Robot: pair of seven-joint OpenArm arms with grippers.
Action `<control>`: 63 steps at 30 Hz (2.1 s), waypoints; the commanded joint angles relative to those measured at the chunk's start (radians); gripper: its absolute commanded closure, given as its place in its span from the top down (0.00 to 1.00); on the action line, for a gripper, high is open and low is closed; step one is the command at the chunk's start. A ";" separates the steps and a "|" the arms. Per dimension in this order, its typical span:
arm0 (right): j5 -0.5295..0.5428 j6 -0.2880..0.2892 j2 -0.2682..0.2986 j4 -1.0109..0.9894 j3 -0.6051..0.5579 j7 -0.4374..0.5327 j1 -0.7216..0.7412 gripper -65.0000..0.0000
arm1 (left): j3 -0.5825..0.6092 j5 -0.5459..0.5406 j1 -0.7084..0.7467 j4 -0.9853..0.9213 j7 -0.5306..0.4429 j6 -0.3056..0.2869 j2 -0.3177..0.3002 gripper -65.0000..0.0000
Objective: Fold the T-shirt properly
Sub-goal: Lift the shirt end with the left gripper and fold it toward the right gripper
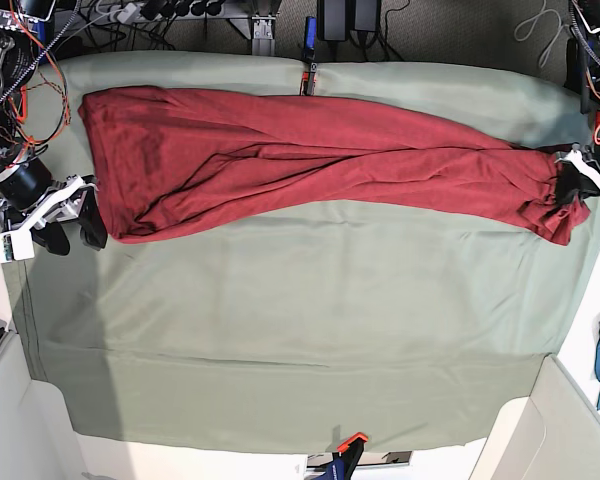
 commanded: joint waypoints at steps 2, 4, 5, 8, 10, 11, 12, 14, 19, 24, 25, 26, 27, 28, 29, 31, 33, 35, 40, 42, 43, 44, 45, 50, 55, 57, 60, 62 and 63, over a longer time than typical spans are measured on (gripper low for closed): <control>0.019 0.000 0.011 0.016 0.006 0.026 0.014 0.59 | -0.010 -0.008 -0.008 0.014 -0.025 -0.005 -0.055 0.00; 0.019 0.000 0.011 0.016 0.006 0.026 0.013 0.59 | -0.010 -0.029 -0.008 0.026 -0.016 -0.005 -0.067 0.00; 0.019 0.000 0.011 0.016 0.006 0.026 0.013 0.59 | -0.010 -0.058 -0.006 0.040 0.001 -0.005 -0.065 0.00; 0.019 0.000 0.011 0.016 0.006 0.026 0.014 0.59 | 0.003 -0.172 0.013 0.121 0.074 -0.005 -0.040 0.00; 0.019 0.000 0.011 0.016 0.006 0.026 0.014 0.59 | 0.054 -0.192 0.037 0.193 0.084 -0.005 -0.024 0.00; 0.019 0.000 0.011 0.016 0.006 0.026 0.014 0.59 | 0.091 -0.192 0.047 0.233 0.087 -0.005 -0.016 0.00; 0.019 0.000 0.011 0.016 0.006 0.026 0.014 0.59 | 0.133 -0.191 0.053 0.274 0.092 -0.005 -0.005 0.00; 0.019 0.000 0.011 0.016 0.006 0.026 0.014 0.59 | 0.226 -0.187 0.053 0.347 0.112 -0.005 0.017 0.00; 0.018 0.000 0.011 0.016 0.006 0.025 0.013 0.59 | 0.413 -0.108 0.052 0.420 0.095 -0.005 0.082 0.00; 0.017 0.000 0.011 0.016 0.006 0.024 0.014 0.59 | 0.502 -0.063 0.043 0.420 0.072 -0.005 0.154 0.00; 0.018 0.000 0.011 0.016 0.006 0.026 0.014 0.59 | 0.512 -0.063 0.042 0.420 0.071 -0.005 0.165 0.00; 0.018 0.000 0.011 0.016 0.006 0.026 0.014 0.59 | 0.520 -0.063 0.042 0.420 0.068 -0.005 0.175 0.00; 0.018 0.000 0.011 0.016 0.006 0.026 0.013 0.59 | 0.528 -0.063 0.042 0.420 0.063 -0.005 0.181 0.00; 0.018 0.000 0.011 0.016 0.006 0.026 0.013 0.59 | 0.533 -0.063 0.042 0.420 0.059 -0.005 0.186 0.00; 0.018 0.000 0.011 0.016 0.006 0.025 0.013 0.59 | 0.533 -0.063 0.042 0.420 0.056 -0.005 0.194 0.00; 0.018 0.000 0.011 0.016 0.006 0.026 0.014 0.59 | 0.533 -0.068 0.037 0.420 0.053 -0.005 0.209 0.00; 0.019 0.000 0.011 0.016 0.006 0.026 0.014 0.59 | 0.533 -0.081 0.031 0.420 0.053 -0.005 0.220 0.00; 0.018 0.000 0.011 0.016 0.006 0.026 0.013 0.59 | 0.533 -0.105 0.029 0.420 0.053 -0.005 0.227 0.00; 0.018 0.000 0.011 0.015 0.006 0.026 0.013 0.59 | 0.534 -0.136 0.029 0.420 0.059 -0.005 0.228 0.00; 0.018 0.000 0.011 0.015 0.006 0.026 0.014 0.59 | 0.541 -0.158 0.029 0.420 0.071 -0.005 0.228 0.00; 0.018 0.000 0.011 0.015 0.006 0.026 0.013 0.59 | 0.550 -0.163 0.029 0.420 0.073 -0.005 0.228 0.00; 0.018 0.000 0.011 0.014 0.006 0.026 0.013 0.59 | 0.565 -0.162 0.029 0.420 0.073 -0.005 0.228 0.00; 0.018 0.000 0.011 0.013 0.006 0.026 0.013 0.59 | 0.582 -0.161 0.029 0.420 0.073 -0.005 0.229 0.00; 0.019 0.000 0.011 -0.007 0.006 0.026 0.013 0.59 | 0.671 -0.102 0.028 0.420 0.070 -0.005 0.269 0.12; 0.020 0.000 0.011 -0.027 0.006 0.019 0.013 0.59 | 0.690 -0.034 0.028 0.418 0.036 -0.005 0.294 0.44; 0.046 0.000 0.011 -0.027 0.006 0.001 0.013 0.59 | 0.690 -0.034 0.028 0.418 0.032 -0.005 0.294 0.52; 0.080 0.000 0.011 -0.027 0.006 -0.015 0.013 0.59 | 0.690 -0.058 0.029 0.418 0.027 -0.005 0.297 0.53; 0.088 0.000 0.011 -0.027 0.006 -0.026 0.013 0.59 | 0.690 -0.077 0.028 0.418 0.027 -0.005 0.305 0.53; 0.090 0.001 0.011 -0.027 0.006 -0.032 0.013 0.59 | 0.690 -0.105 0.029 0.418 0.029 -0.005 0.309 0.53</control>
